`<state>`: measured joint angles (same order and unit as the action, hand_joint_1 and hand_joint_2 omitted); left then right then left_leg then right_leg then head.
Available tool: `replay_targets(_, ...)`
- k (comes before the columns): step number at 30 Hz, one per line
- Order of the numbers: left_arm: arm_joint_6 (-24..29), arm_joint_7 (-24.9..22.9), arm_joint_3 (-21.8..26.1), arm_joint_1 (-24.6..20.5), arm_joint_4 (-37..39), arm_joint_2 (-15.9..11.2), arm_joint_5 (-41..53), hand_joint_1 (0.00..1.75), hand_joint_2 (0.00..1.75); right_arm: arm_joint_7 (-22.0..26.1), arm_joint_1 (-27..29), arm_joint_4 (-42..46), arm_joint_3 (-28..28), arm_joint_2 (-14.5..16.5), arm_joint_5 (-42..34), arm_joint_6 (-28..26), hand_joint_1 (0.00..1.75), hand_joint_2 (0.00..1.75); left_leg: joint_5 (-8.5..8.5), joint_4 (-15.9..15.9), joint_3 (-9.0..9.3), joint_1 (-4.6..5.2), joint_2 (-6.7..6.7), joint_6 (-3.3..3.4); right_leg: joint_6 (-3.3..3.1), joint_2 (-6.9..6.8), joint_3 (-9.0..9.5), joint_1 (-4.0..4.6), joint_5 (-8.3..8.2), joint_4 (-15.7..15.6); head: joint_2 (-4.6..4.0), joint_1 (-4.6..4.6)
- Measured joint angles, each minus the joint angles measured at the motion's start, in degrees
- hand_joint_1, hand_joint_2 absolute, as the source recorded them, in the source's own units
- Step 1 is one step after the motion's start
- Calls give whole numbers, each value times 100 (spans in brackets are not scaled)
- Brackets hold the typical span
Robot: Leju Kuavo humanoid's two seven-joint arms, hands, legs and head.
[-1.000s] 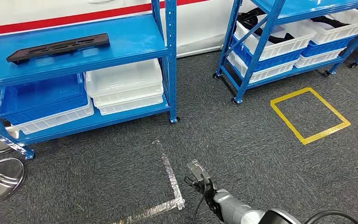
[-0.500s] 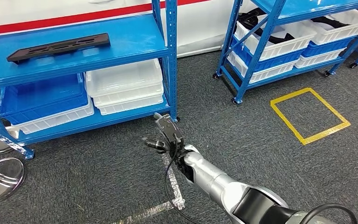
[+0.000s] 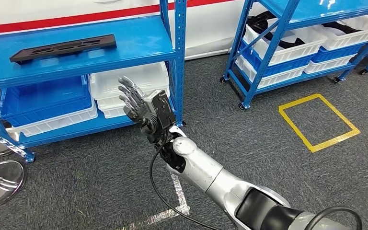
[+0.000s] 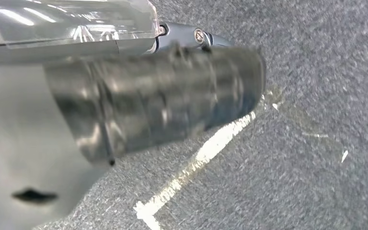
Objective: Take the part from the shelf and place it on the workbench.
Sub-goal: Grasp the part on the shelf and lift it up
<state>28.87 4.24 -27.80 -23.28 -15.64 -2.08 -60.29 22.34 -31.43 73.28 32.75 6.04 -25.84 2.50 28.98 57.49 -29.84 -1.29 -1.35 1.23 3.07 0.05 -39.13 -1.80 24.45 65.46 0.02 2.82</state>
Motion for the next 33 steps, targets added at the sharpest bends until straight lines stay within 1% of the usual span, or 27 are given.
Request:
replay_targets(1, -44, -32, -39, -21, 7, 2, 24, 0, 0, -9, -29, 93, 63, 21, 59, -20, 0, 0, 45, 52, -19, -4, -10, -49, -10, 20, 92, -1, -98, -251, 1, -1)
replay_targets(2, -90, -55, -77, -44, 15, 3, 43, 0, 0, -12, -56, 172, 122, 43, 129, -51, 0, 0, 72, 94, -58, -3, -18, -95, -44, 40, 140, 10, -97, -394, 1, 2)
replay_targets(3, -128, -75, -116, -63, 24, 3, 59, 0, 0, -15, -76, 237, 173, 67, 190, -82, 0, 0, 74, 107, -100, 2, -23, -133, -88, 58, 151, 31, -36, -415, 1, 4)
replay_targets(5, -183, -107, -185, -84, 33, 5, 78, 0, 0, -20, -100, 356, 259, 110, 281, -121, 0, 0, 77, 110, -142, -7, -17, -193, -185, 59, 156, 35, 16, -492, 2, 9)
replay_targets(6, -206, -124, -213, -91, 36, 9, 84, 0, 0, -21, -118, 403, 292, 132, 313, -129, 0, 0, 111, 157, -168, -11, 6, -214, -218, 56, 174, 29, 16, -520, 2, 7)
replay_targets(7, -224, -140, -239, -107, 39, 13, 91, 0, 0, -20, -145, 435, 326, 149, 336, -132, 0, 0, 192, 314, -242, -13, 34, -226, -252, 52, 205, 19, 19, -552, 1, 4)
replay_targets(8, -240, -154, -262, -126, 42, 17, 99, 0, 0, -21, -171, 455, 356, 163, 350, -136, 0, 0, 309, 583, -382, -12, 61, -230, -282, 44, 238, 17, 27, -573, 1, 3)
replay_targets(10, -255, -178, -297, -156, 57, 19, 114, 0, 0, -22, -195, 461, 404, 170, 356, -160, 0, 0, 534, 1333, -805, -3, 86, -227, -333, 29, 292, 42, 58, -582, 0, 0)
replay_targets(11, -259, -192, -304, -158, 67, 18, 119, 0, 0, -24, -193, 459, 421, 169, 357, -176, 0, 0, 547, 1607, -999, 1, 86, -222, -351, 24, 320, 56, 78, -582, 0, 0)
replay_targets(12, -261, -205, -314, -157, 78, 17, 122, 0, 0, -26, -191, 456, 437, 168, 359, -190, 0, 0, 457, 1707, -1121, 4, 86, -213, -363, 23, 351, 70, 99, -580, 0, 0)
replay_targets(13, -262, -217, -326, -157, 85, 17, 125, 0, 0, -30, -195, 455, 454, 168, 363, -200, 0, 0, 257, 1584, -1139, 7, 87, -197, -367, 26, 387, 81, 123, -579, 0, -1)
replay_targets(15, -267, -230, -360, -181, 91, 17, 135, 0, 0, -35, -218, 456, 483, 171, 375, -209, 0, 0, -252, 928, -957, 23, 91, -142, -354, 32, 463, 94, 176, -576, 0, 1)
replay_targets(16, -267, -233, -377, -202, 94, 16, 139, 0, 0, -38, -234, 457, 492, 172, 381, -213, 0, 0, -421, 619, -845, 43, 92, -113, -339, 34, 484, 106, 197, -570, 0, -1)
replay_targets(17, -268, -236, -390, -226, 98, 16, 144, 0, 0, -40, -248, 457, 503, 173, 391, -215, 0, 0, -481, 399, -757, 62, 93, -87, -320, 34, 485, 115, 207, -568, 0, -4)
replay_targets(19, -267, -249, -405, -260, 108, 15, 152, 0, 0, -46, -271, 457, 532, 172, 423, -221, 0, 0, -432, 251, -699, 93, 86, -59, -274, 30, 457, 128, 199, -574, 1, -8)
replay_targets(21, -267, -269, -413, -272, 112, 21, 164, 0, 0, -46, -289, 457, 565, 173, 462, -230, 0, 0, -420, 176, -668, 61, 78, -24, -222, 20, 433, 134, 229, -560, 1, -5)
replay_targets(22, -266, -277, -418, -280, 114, 24, 169, 0, 0, -43, -309, 456, 576, 174, 489, -239, 0, 0, -430, 145, -644, 45, 76, 2, -195, 17, 386, 133, 301, -453, 0, 0)
replay_targets(23, -264, -281, -426, -290, 116, 27, 174, 0, 0, -39, -335, 451, 585, 174, 521, -254, 0, 0, -437, 119, -620, 32, 73, 30, -171, 15, 281, 132, 419, -235, 0, 7)
replay_targets(25, -255, -294, -445, -307, 121, 26, 178, 0, 0, -24, -376, 432, 610, 172, 613, -294, 0, 0, -433, 114, -606, 44, 53, 69, -137, 14, -73, 120, 694, 451, 0, 17)
replay_targets(26, -248, -307, -456, -309, 125, 26, 177, 0, 0, -15, -381, 419, 633, 169, 660, -313, 0, 0, -428, 118, -606, 49, 30, 79, -128, 14, -243, 118, 762, 742, 0, 17)
replay_targets(27, -240, -321, -464, -308, 127, 27, 177, 0, 0, -8, -381, 408, 660, 166, 706, -326, 0, 0, -422, 124, -606, 52, 1, 81, -124, 15, -344, 117, 740, 880, 0, 17)
replay_targets(28, -233, -336, -471, -307, 129, 28, 176, 0, 0, -3, -382, 401, 685, 164, 742, -335, 0, 0, -416, 132, -604, 53, -37, 81, -127, 18, -344, 116, 619, 811, 0, 17)
replay_targets(29, -227, -347, -475, -309, 130, 29, 177, 0, 0, 0, -387, 398, 705, 163, 768, -345, 0, 0, -408, 144, -601, 53, -85, 75, -138, 36, -238, 114, 416, 535, 0, 17)
replay_targets(30, -224, -352, -478, -312, 130, 34, 177, 0, 0, 2, -396, 398, 718, 163, 785, -356, 0, 0, -398, 155, -599, 50, -134, 65, -160, 97, -81, 111, 225, 161, 0, 17)
replay_targets(31, -223, -356, -480, -319, 130, 41, 178, 0, 0, 4, -406, 398, 726, 164, 794, -368, 0, 0, -390, 167, -610, 56, -182, 50, -182, 191, 85, 104, 92, -181, 0, 14)
replay_targets(32, -221, -358, -481, -327, 131, 46, 179, 0, 0, 7, -415, 398, 732, 166, 803, -378, 0, 0, -388, 178, -629, 58, -230, 30, -199, 269, 207, 96, 26, -432, 0, 13)
replay_targets(33, -220, -361, -482, -332, 131, 50, 179, 0, 0, 9, -420, 398, 738, 167, 812, -387, 0, 0, -394, 182, -650, 52, -272, 4, -210, 322, 269, 97, 29, -555, 0, 10)
